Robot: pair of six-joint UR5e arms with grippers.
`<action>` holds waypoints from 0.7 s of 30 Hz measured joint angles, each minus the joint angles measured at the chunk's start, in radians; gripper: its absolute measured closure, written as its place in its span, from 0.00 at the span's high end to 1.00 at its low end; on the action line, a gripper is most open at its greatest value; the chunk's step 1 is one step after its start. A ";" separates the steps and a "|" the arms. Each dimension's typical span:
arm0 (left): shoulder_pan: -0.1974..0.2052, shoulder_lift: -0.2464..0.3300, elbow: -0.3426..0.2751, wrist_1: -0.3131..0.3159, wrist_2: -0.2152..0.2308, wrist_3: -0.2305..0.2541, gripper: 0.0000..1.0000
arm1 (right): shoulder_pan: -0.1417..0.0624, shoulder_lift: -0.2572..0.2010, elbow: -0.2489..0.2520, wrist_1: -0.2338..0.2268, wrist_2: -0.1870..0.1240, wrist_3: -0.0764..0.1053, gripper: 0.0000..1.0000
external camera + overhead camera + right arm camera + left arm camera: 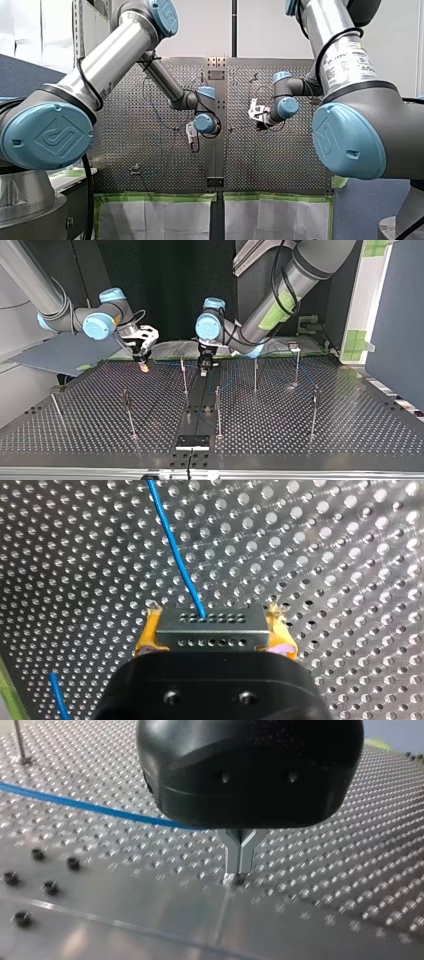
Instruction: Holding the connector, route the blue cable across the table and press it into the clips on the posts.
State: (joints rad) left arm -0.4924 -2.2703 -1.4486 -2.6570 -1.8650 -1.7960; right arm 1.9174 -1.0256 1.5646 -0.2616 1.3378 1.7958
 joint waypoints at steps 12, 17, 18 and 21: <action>0.036 0.001 0.081 -0.069 0.035 0.001 0.00 | -0.031 0.009 -0.037 -0.001 -0.026 0.007 0.00; 0.029 0.001 0.106 -0.094 0.035 0.004 0.20 | -0.039 0.010 -0.041 0.000 -0.030 0.006 0.00; 0.027 0.001 0.107 -0.098 0.035 0.004 0.20 | -0.040 0.010 -0.041 0.000 -0.030 0.006 0.00; 0.023 0.001 0.110 -0.117 0.033 0.010 0.39 | -0.042 0.010 -0.042 0.001 -0.031 0.006 0.00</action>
State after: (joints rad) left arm -0.4698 -2.2693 -1.3391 -2.7743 -1.8319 -1.7861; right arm 1.8755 -1.0151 1.5230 -0.2610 1.3069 1.8014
